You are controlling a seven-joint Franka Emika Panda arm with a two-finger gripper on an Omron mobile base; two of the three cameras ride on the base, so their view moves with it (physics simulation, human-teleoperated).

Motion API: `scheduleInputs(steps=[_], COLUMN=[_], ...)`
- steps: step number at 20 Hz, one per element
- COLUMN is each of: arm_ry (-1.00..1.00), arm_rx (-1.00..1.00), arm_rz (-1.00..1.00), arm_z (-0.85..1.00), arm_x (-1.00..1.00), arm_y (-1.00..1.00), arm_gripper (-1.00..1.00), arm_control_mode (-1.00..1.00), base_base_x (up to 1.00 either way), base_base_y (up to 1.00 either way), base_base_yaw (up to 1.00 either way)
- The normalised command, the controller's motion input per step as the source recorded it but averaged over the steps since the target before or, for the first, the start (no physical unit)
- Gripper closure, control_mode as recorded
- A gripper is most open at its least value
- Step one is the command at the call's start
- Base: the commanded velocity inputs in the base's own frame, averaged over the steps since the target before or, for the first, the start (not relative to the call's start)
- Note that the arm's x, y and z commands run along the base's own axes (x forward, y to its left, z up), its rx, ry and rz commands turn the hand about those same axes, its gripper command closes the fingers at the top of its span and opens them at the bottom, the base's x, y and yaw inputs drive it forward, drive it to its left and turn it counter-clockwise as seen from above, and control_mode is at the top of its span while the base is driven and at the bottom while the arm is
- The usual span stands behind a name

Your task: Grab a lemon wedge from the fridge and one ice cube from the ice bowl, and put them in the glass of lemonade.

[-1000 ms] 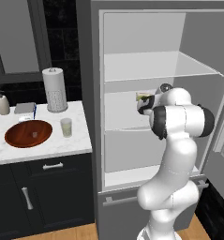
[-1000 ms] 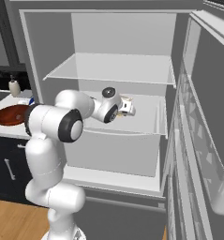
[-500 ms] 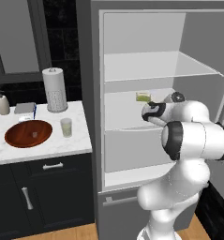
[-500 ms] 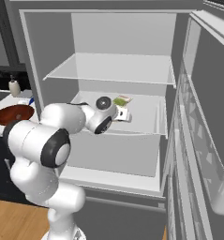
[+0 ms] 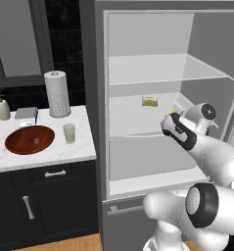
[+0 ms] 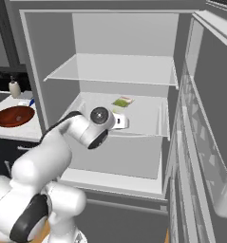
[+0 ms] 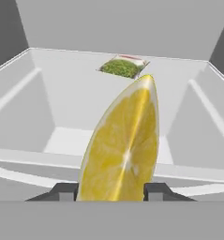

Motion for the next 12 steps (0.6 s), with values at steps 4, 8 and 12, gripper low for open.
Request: scheduleInputs(steps=[4, 8, 12], arm_ry=[0.25, 0.33, 0.2], arm_rx=[-0.02, -0.03, -0.03], arm_rz=[0.23, 0.22, 0.16], arm_z=[1.0, 0.73, 0.02], arm_x=[-0.71, -0.83, -1.0], arm_y=[0.2, 0.28, 0.26], arm_gripper=[1.0, 1.0, 1.0], arm_control_mode=[-1.0, -1.0, -1.0], base_base_x=[0.0, 0.0, 0.0], base_base_y=[0.0, 0.0, 0.0], base_base_yaw=[0.0, 0.0, 0.0])
